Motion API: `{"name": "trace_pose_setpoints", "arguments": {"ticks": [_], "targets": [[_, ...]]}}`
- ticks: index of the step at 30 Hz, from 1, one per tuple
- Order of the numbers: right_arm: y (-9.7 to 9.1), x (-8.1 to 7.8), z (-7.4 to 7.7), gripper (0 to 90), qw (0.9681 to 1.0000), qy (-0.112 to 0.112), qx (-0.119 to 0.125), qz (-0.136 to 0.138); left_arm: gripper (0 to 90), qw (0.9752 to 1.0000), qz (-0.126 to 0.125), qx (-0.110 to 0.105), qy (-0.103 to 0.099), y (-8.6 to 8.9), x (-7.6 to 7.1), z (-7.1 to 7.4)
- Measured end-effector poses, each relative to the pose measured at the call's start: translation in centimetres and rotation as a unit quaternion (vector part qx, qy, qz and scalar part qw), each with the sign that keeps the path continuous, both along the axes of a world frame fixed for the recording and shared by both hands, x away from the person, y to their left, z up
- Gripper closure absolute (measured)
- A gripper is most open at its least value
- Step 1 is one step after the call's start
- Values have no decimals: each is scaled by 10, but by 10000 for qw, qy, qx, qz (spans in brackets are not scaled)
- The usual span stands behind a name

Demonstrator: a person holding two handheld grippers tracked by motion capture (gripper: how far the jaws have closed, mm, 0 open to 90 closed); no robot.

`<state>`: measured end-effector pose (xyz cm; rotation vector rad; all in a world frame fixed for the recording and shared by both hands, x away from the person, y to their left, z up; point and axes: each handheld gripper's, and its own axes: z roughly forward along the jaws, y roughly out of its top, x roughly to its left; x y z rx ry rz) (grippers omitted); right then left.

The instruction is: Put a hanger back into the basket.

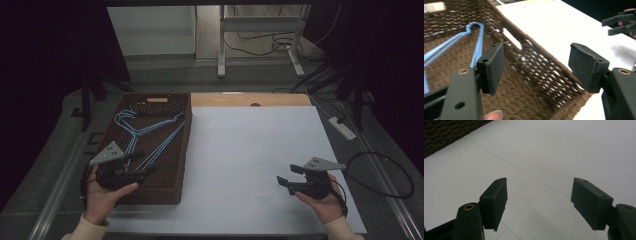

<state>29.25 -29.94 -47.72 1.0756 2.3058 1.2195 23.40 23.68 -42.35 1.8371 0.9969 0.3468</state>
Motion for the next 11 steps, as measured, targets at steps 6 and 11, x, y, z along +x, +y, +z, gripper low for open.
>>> {"name": "trace_pose_setpoints", "arguments": {"ticks": [6,11], "targets": [[-5,2,4,303,9999,-52,80,-129,300,9998,-190,75,-43,-14,-11,-14],[-7,2,7,304,9997,-129,103,-159,300,9996,-245,103,-17,-19,-13,-21]]}}
